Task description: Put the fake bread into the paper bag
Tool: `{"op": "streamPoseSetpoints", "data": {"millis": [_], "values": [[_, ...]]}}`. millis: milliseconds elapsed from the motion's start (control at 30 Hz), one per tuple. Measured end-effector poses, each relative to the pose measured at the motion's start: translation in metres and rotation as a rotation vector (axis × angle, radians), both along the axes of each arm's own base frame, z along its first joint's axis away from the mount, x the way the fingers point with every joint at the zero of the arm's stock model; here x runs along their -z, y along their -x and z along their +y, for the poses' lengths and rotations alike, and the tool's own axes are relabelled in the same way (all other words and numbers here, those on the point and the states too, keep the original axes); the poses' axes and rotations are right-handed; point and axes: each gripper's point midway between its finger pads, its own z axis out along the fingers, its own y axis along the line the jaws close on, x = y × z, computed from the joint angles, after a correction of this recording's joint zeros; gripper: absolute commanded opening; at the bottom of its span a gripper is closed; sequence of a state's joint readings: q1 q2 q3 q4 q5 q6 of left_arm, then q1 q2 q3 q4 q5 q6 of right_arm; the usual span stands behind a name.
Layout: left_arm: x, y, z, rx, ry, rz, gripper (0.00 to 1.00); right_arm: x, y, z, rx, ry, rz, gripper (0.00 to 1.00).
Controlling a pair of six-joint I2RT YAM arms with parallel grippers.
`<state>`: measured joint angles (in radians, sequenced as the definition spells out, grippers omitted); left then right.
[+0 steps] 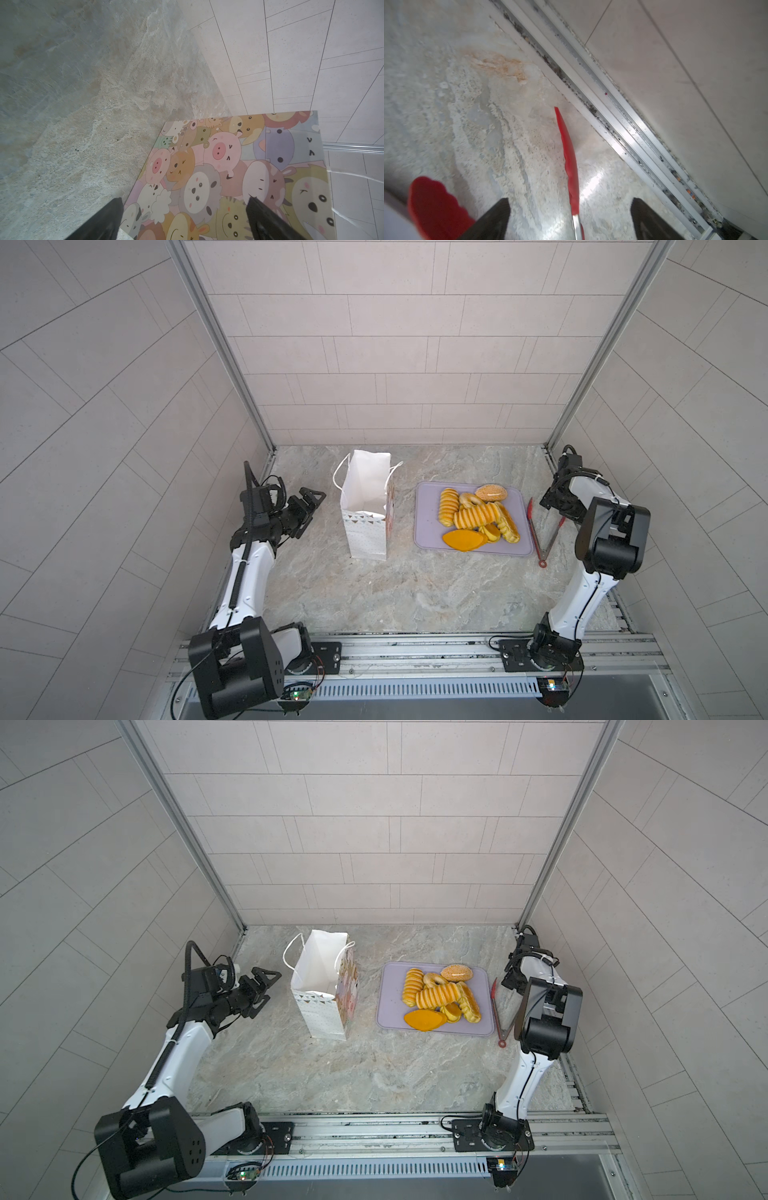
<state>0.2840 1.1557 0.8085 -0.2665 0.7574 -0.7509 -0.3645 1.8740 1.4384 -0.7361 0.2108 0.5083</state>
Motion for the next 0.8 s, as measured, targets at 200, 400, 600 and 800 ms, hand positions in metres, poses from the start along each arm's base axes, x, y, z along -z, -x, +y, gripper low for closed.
{"op": "streamPoseSetpoints", "data": {"millis": [200,400,600,800], "values": [[0.0,0.0,0.0,0.002,-0.002,0.001,1.0,-0.092,0.019,0.015,0.003,0.065,-0.274,0.99],[0.001,0.002,-0.001,0.002,-0.001,0.008,1.0,-0.114,0.07,0.038,0.021,0.044,-0.522,0.99],[-0.004,0.004,-0.001,0.003,-0.006,-0.012,1.0,-0.078,0.089,0.054,-0.015,-0.065,-0.494,0.87],[0.001,0.004,-0.003,-0.001,0.014,-0.023,1.0,-0.033,0.089,0.072,-0.09,-0.154,-0.305,0.85]]}}
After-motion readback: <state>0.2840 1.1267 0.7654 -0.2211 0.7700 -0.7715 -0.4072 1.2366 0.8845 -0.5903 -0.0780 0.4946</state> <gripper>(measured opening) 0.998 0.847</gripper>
